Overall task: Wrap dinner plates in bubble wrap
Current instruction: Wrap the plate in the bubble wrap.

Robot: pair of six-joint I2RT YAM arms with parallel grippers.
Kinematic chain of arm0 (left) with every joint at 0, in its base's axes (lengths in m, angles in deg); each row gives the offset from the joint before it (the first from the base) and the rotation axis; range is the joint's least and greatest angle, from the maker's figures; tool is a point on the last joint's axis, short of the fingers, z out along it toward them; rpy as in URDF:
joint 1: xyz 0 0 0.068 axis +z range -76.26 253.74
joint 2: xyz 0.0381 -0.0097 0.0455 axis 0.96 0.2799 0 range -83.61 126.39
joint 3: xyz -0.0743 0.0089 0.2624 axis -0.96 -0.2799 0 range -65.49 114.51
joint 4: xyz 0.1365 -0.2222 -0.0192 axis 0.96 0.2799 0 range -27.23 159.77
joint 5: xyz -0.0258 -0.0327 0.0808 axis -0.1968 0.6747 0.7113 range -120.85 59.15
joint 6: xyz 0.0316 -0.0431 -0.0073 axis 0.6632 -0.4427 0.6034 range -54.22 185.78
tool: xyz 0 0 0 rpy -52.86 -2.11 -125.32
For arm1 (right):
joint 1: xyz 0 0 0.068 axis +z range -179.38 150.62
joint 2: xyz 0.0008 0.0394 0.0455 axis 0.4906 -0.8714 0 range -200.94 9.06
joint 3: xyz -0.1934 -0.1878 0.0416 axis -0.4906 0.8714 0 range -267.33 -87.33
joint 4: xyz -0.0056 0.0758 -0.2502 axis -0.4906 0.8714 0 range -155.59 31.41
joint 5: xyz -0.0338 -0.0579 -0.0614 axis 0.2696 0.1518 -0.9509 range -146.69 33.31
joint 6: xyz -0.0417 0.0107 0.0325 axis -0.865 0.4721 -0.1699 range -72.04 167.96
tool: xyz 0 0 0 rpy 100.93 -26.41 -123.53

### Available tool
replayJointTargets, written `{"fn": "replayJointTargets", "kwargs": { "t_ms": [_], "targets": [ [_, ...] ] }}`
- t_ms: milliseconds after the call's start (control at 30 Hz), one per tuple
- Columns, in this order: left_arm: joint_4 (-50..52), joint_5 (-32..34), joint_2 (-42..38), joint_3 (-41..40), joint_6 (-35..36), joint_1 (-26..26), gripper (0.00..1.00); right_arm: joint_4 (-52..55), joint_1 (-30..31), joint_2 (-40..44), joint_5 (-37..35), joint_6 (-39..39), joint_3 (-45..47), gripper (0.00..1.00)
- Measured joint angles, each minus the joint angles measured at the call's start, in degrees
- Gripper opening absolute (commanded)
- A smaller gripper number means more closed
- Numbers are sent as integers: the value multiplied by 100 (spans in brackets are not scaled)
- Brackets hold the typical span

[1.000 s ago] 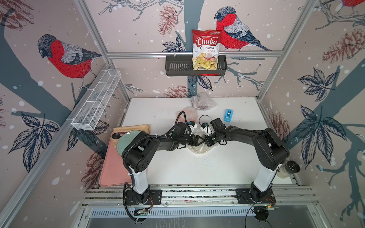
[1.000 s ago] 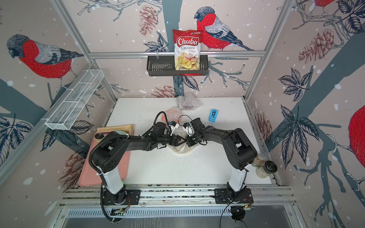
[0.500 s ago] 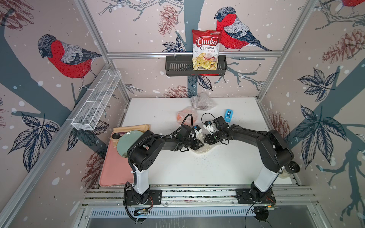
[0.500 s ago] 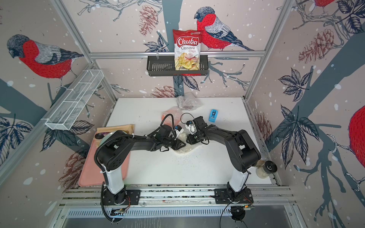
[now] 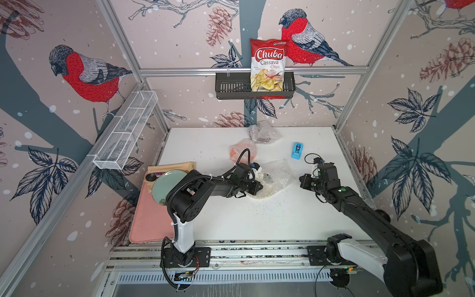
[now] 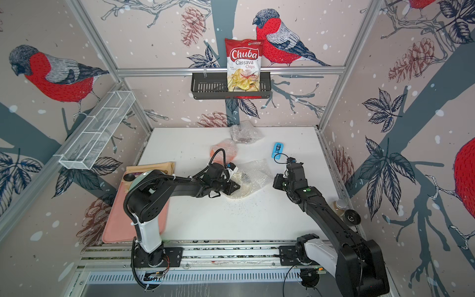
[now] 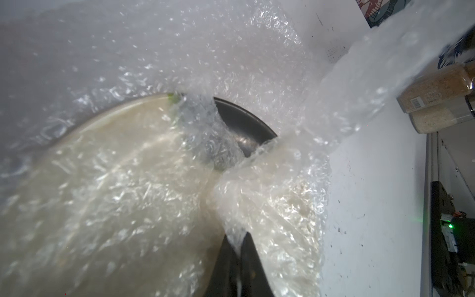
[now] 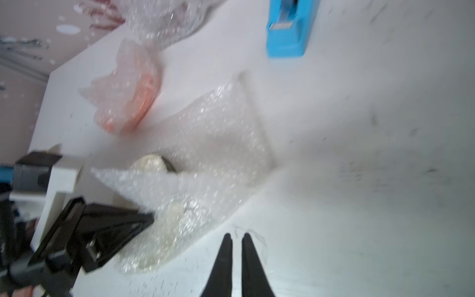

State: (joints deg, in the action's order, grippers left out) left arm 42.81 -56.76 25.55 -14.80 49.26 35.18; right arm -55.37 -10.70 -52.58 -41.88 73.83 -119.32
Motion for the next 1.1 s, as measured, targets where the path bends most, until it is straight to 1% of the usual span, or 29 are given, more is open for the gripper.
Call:
{"fn": "replayJointTargets", "kwargs": {
  "t_ms": [33, 100, 133, 167, 233, 300, 333, 400, 433, 500, 533, 567, 600, 667, 733, 833, 867, 900, 933, 1000, 1033, 1100],
  "targets": [
    [-2, 2, 0, 0, -11, 0, 5, -105, 160, -155, 295, 2, 2, 9],
    [-4, 2, 0, 0, -22, 0, 4, -315, 579, -732, 870, -4, -240, 6],
    [-2, 9, 0, 0, -26, 0, 4, -428, 726, -1019, 1016, -7, -407, 5],
    [-4, 17, 0, 2, -70, 0, 3, -634, 881, -1436, 1121, 46, -651, 0],
    [-7, 33, 0, 2, -109, 0, 3, -1025, 1021, -2173, 1069, 380, -1012, 0],
    [-17, 52, 0, 0, -114, 0, 3, -1213, 1054, -2767, 728, 826, -1237, 0],
    [-20, 59, 0, -2, -131, 0, 3, -1207, 1054, -2979, 577, 1036, -1340, 2],
    [-52, 70, -13, -33, -162, -2, 2, -1204, 977, -3320, 208, 1353, -1545, 14],
    [-74, 92, -24, -55, -173, -2, 2, -1215, 890, -3394, 68, 1473, -1585, 23],
    [-114, 133, -59, -111, -282, -4, 2, -1211, 577, -3429, -131, 1655, -1550, 43],
    [-131, 155, -70, -131, -280, -4, 1, -1213, 422, -3375, -190, 1694, -1478, 56],
    [-144, 168, -74, -144, -295, -4, 1, -1167, 284, -3261, -260, 1773, -1390, 67],
    [-155, 170, -74, -146, -306, -4, 1, -1069, 173, -3064, -267, 1744, -1290, 73],
    [-149, 177, -70, -138, -317, -4, 1, -898, 52, -2688, -256, 1556, -1172, 80],
    [-140, 175, -50, -107, -328, -4, 1, -752, -144, -2369, -249, 1307, -1038, 84],
    [-109, 177, -17, -48, -420, -4, 1, -579, -614, -2232, -232, 1043, -627, 91],
    [-90, 184, -9, -28, -424, -4, 0, -575, -752, -2243, -116, 953, -476, 92],
    [-81, 188, -2, -15, -437, -4, 0, -723, -846, -2208, 37, 883, -387, 91],
    [-76, 190, 2, -7, -450, -4, 0, -848, -881, -2232, 131, 826, -299, 90],
    [-81, 190, 11, 0, -463, -4, 0, -1274, -957, -2317, 551, 745, -166, 85],
    [-81, 190, 11, 0, -470, -4, 0, -1471, -960, -2376, 745, 726, -105, 81],
    [-107, 190, 13, -15, -562, -4, 0, -1941, -940, -2588, 1272, 730, 9, 67]
  ]
}}
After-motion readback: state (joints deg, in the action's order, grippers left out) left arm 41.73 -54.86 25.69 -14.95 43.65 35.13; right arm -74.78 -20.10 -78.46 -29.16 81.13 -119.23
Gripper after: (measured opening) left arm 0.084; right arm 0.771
